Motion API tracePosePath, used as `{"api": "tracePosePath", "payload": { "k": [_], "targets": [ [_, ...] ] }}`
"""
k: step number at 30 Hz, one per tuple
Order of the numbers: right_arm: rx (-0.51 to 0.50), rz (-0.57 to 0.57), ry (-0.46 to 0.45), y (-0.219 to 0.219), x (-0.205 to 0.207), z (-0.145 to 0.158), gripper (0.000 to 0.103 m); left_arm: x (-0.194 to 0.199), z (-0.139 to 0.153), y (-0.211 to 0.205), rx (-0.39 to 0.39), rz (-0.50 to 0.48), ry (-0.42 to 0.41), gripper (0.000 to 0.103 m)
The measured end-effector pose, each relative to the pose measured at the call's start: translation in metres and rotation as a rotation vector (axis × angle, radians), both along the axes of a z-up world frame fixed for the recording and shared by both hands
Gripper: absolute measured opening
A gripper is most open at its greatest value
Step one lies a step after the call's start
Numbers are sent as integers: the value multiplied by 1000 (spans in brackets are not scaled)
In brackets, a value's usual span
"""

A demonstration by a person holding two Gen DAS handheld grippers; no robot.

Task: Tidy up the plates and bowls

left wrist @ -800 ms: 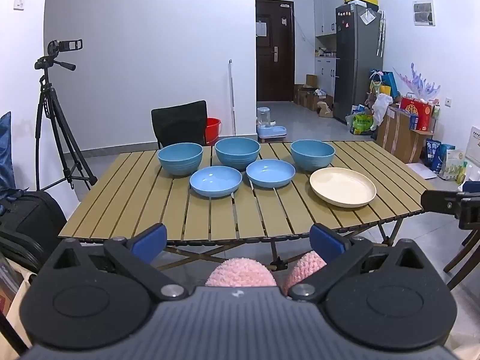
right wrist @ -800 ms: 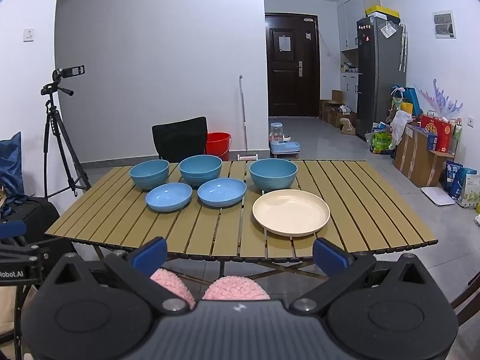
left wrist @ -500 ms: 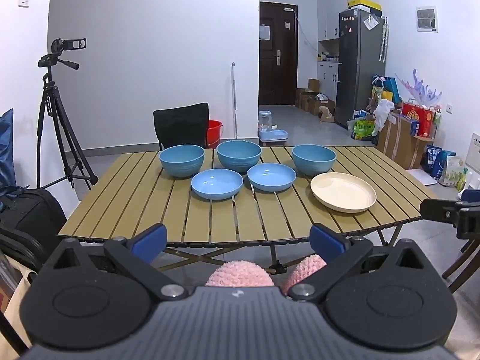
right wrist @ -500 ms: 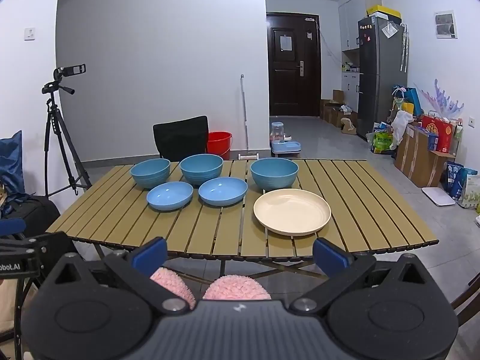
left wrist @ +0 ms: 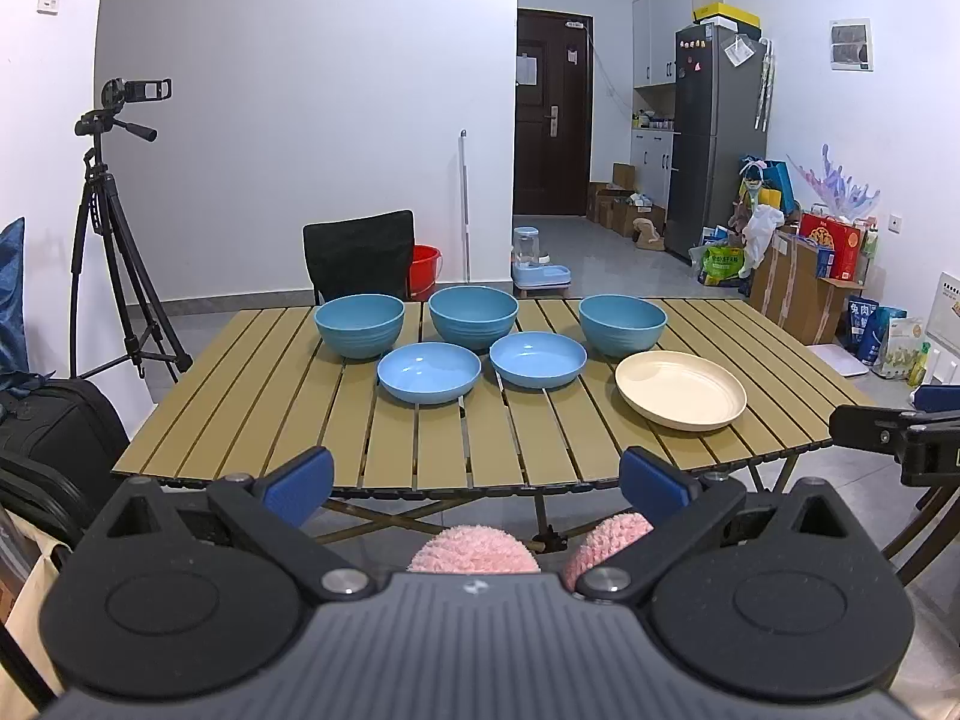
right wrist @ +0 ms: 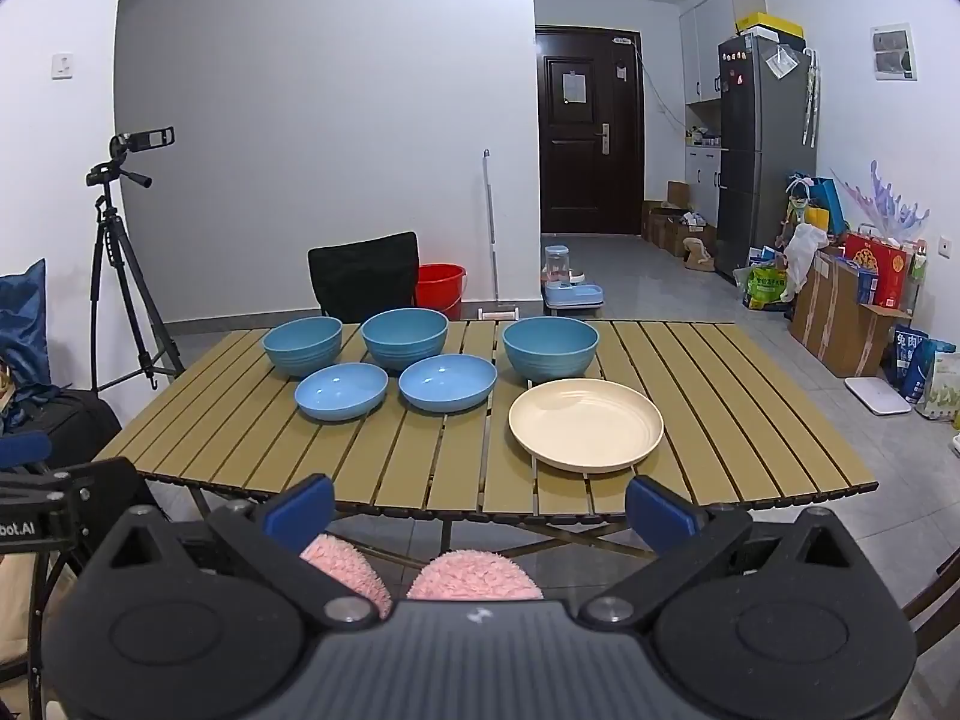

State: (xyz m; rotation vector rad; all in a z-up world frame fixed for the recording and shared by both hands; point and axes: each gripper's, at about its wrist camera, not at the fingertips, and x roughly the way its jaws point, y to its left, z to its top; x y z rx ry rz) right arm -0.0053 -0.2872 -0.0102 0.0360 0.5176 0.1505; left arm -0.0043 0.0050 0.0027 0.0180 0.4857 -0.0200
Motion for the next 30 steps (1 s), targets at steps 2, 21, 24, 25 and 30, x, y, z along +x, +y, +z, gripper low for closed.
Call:
{"api": "tracePosePath", "payload": {
  "k": [2,21,24,25,30],
  "targets": [
    [0,0,0,0,0,0,103,0,0,1,-1,0,-1,103],
    [-3,1,-2,0,0,1,103,1,1,1,-3,-2,-2,103],
    [-2,1,-3,0,0,1,103,1,1,1,-4,-2,-4,103],
    [-3,1,-3,0,0,1,103,0,1,1,-5,-2,-4,103],
    [-3,2,-3,0,-1,1,103,-1,2,2,-9,-3,-9,103]
  ]
}}
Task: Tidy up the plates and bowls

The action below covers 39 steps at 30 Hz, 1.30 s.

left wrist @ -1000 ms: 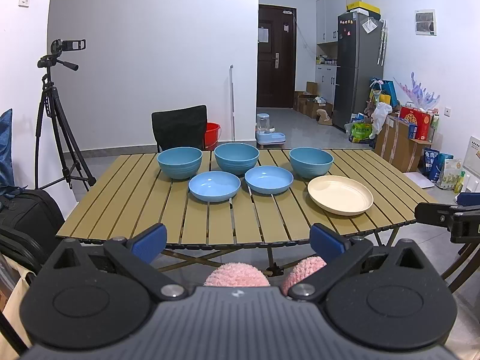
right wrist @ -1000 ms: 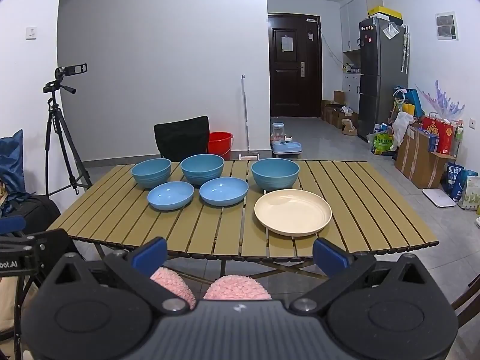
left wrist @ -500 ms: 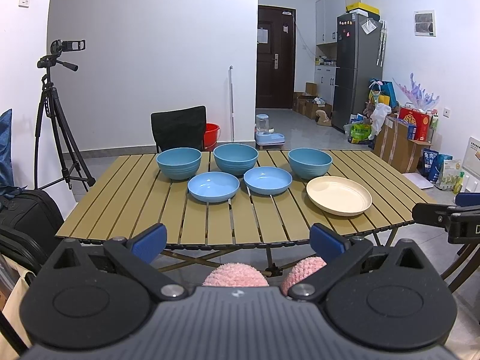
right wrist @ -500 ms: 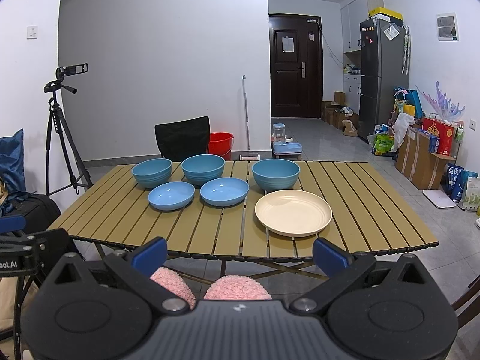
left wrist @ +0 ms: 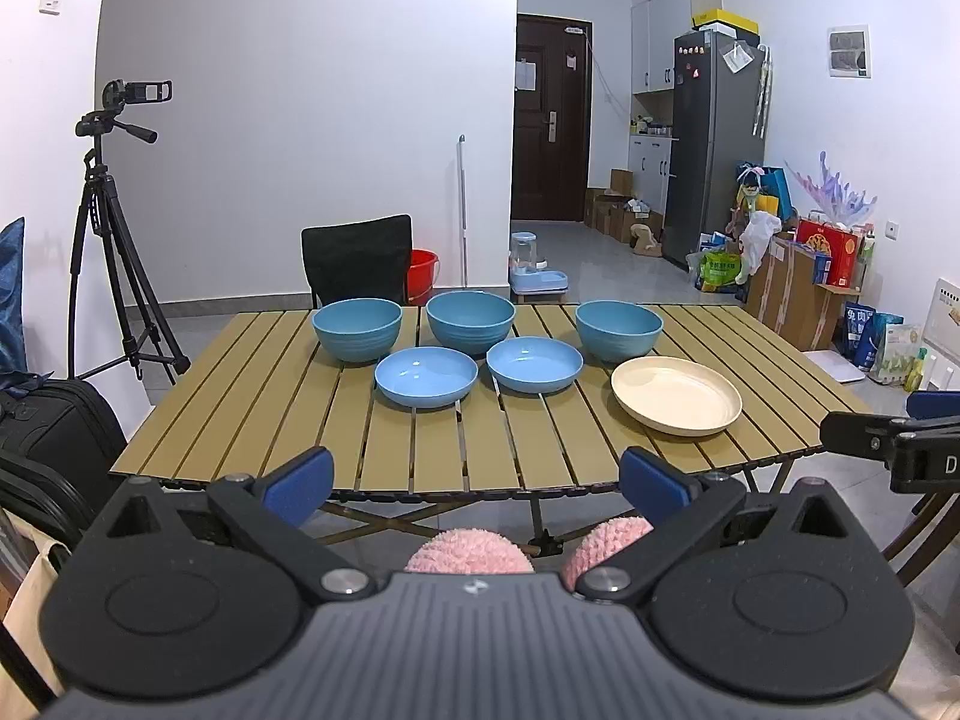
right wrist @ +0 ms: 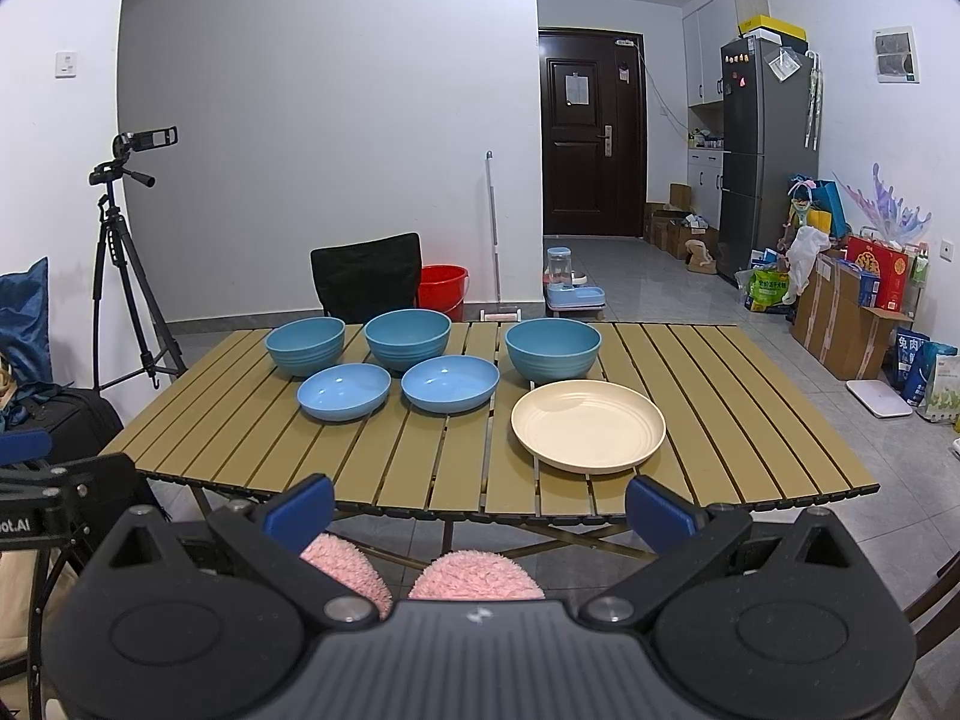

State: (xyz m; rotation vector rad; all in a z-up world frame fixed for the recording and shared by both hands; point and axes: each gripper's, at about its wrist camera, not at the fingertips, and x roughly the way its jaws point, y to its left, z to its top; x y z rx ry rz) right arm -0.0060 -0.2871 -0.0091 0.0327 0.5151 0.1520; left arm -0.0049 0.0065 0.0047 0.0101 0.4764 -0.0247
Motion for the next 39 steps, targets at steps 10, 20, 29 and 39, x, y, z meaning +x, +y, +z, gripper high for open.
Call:
{"api": "tracePosePath", "payload": {
  "k": [10,20,29,39],
  "targets": [
    [0,8,0,5,-2,1,103,-4,1,3,-17,0,-17,103],
    [3,19,-43,2,-11,8,103,-12,9,11,-35,23,-50,103],
    [0,21,-27,1,-10,4,103,-11,11,12,-42,47,-23,103],
    [-15,22,-21,4,-7,2,103,-11,13,8,-36,50,-23,103]
  ]
}}
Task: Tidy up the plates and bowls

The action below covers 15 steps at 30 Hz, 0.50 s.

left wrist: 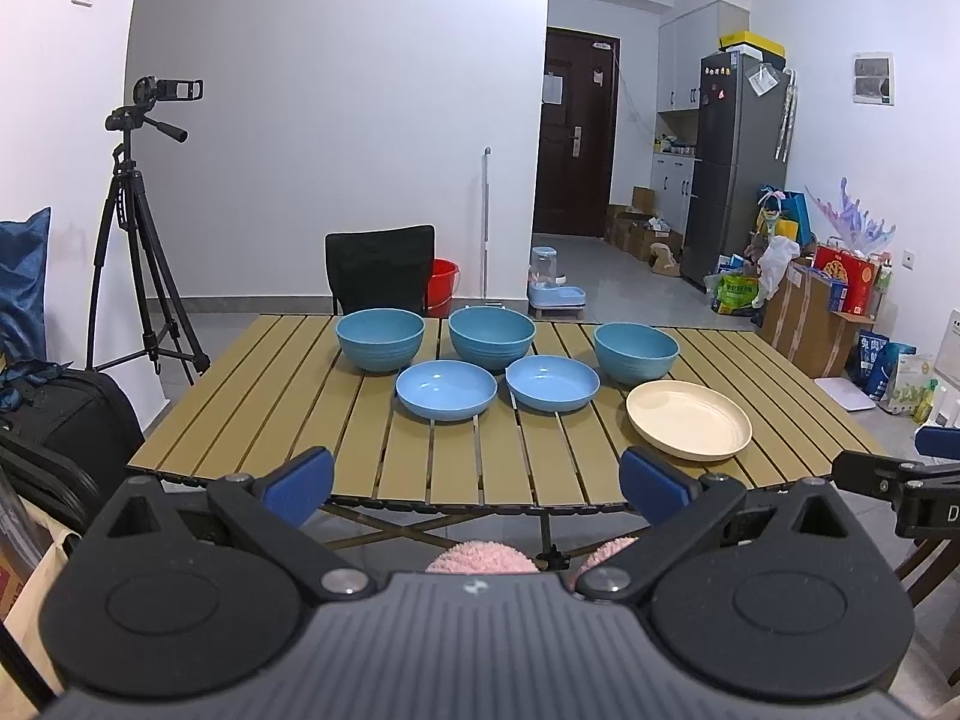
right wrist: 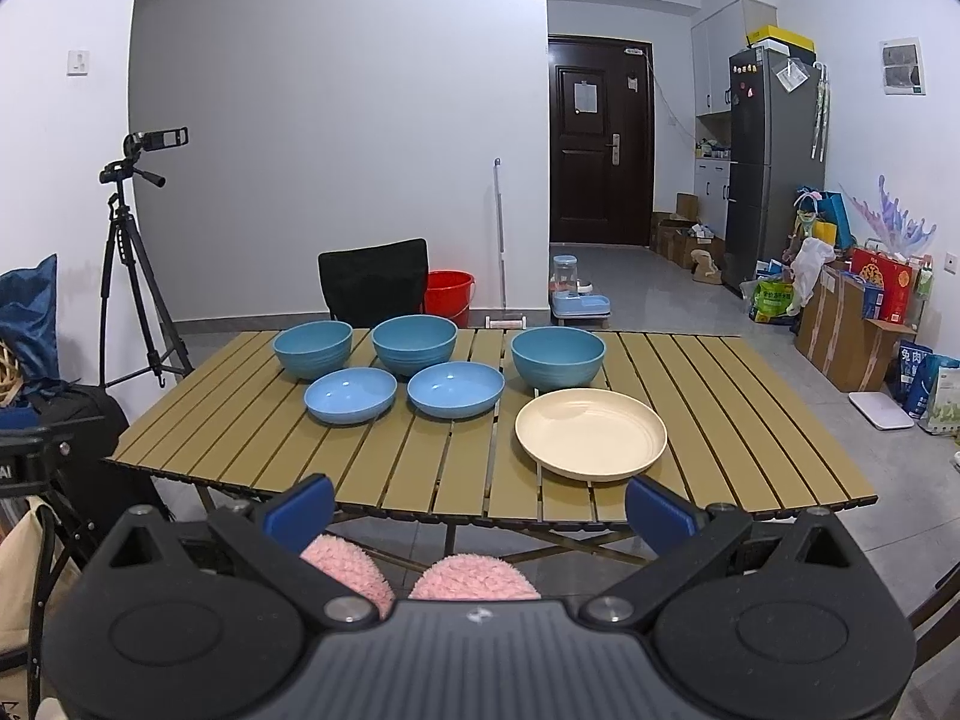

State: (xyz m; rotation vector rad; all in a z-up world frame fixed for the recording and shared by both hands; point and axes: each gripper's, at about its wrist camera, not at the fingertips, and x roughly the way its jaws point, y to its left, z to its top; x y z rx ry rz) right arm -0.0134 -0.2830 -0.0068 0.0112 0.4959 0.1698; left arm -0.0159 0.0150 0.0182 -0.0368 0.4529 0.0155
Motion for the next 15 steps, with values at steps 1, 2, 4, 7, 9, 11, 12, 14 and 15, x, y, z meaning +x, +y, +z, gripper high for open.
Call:
{"api": "tracePosePath", "payload": {
  "k": [1,2,4,7,9,11,12,14,15],
  "targets": [
    [0,-1,-1,0,0,1,103,0,1,0,1,-1,-1,103],
    [0,0,-4,0,-1,1,103,0,1,0,2,-1,-3,103],
    [1,-1,-8,0,-2,2,103,0,3,0,1,0,-9,103],
    [6,-5,-13,-2,-2,4,103,1,4,0,3,1,-13,103],
    [10,-11,-14,-4,0,5,103,1,3,0,5,2,-12,103],
    [10,-16,-18,-5,1,7,103,3,4,0,1,4,-11,103],
    [11,-16,-22,-5,1,8,103,4,5,0,0,4,-12,103],
    [11,-16,-26,-6,2,10,103,7,7,-1,-2,4,-14,103],
    [12,-19,-27,-7,3,10,103,7,6,-2,-2,2,-14,103]
  ]
}}
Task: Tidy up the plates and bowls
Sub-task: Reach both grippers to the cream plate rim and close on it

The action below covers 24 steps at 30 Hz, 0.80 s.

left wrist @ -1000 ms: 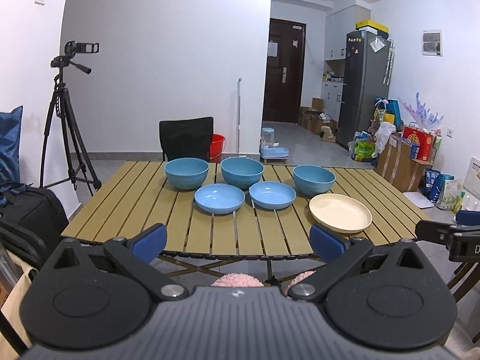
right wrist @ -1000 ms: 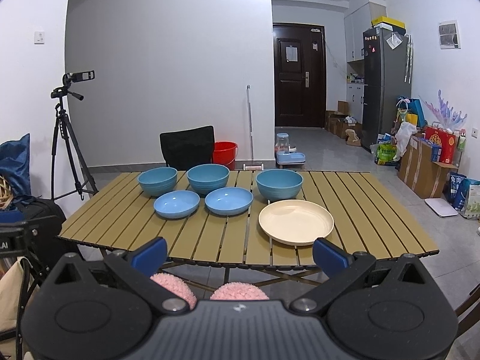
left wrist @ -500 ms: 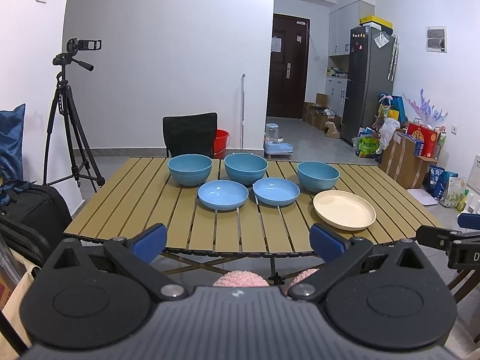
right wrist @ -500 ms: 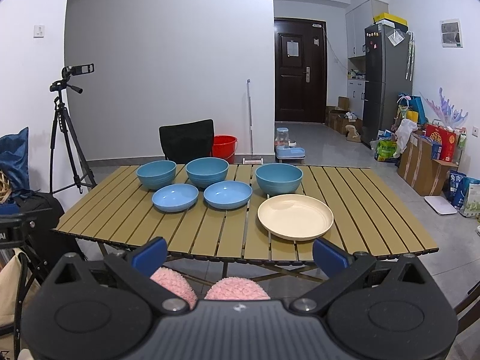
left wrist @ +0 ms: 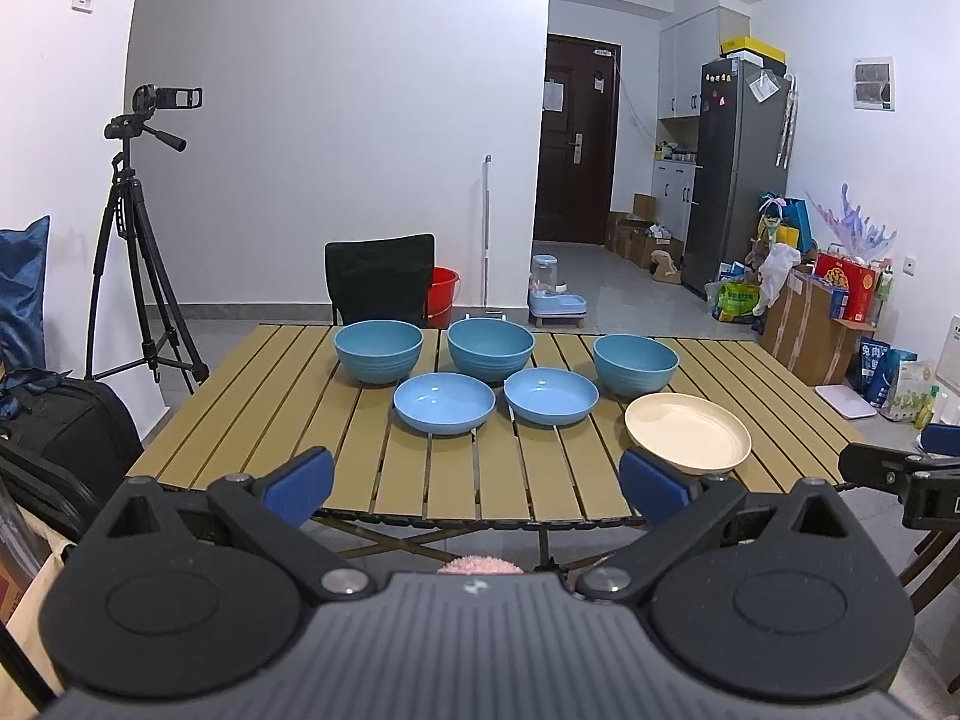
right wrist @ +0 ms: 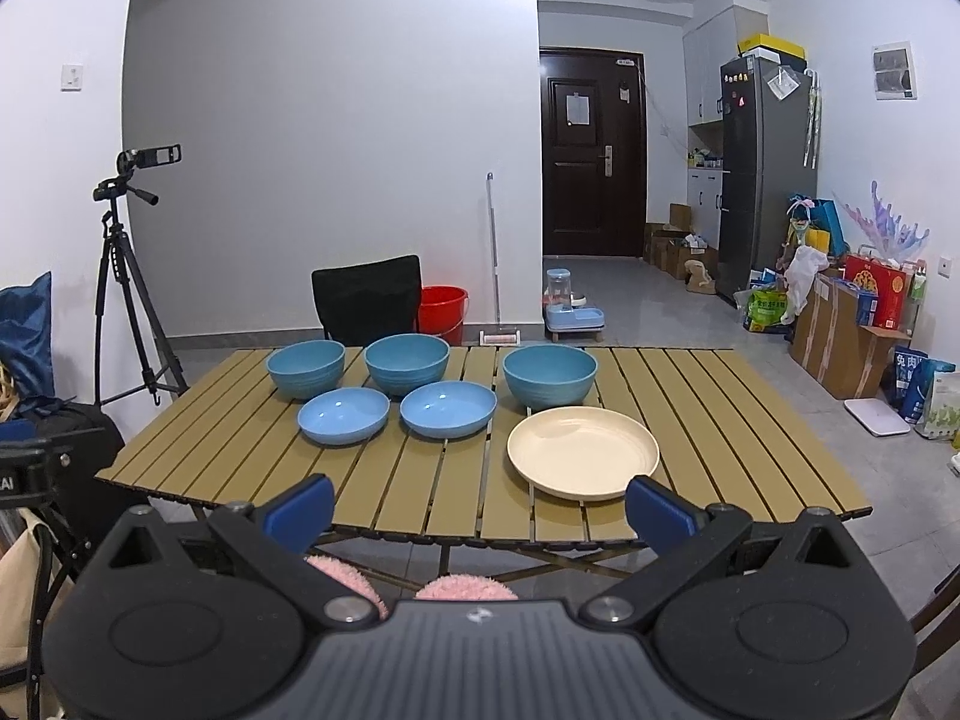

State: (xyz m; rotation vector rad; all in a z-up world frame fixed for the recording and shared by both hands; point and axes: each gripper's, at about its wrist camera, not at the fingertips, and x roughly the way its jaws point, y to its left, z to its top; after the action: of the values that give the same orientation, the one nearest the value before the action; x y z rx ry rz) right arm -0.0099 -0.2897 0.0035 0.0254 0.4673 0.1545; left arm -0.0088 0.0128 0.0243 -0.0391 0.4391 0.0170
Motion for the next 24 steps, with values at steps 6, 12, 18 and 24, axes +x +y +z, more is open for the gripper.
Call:
{"api": "tracePosePath", "payload": {
  "k": [6,12,18,24],
  "targets": [
    [10,-20,17,-6,16,-1,103,15,-3,-7,4,-3,12,103],
    [5,-27,11,-10,34,4,103,39,-2,-8,-17,2,27,103],
    [-5,-32,2,-9,51,7,103,59,-5,-6,-19,14,33,103],
    [8,-37,30,-9,76,-2,103,86,-15,0,-40,28,75,103]
  ]
}}
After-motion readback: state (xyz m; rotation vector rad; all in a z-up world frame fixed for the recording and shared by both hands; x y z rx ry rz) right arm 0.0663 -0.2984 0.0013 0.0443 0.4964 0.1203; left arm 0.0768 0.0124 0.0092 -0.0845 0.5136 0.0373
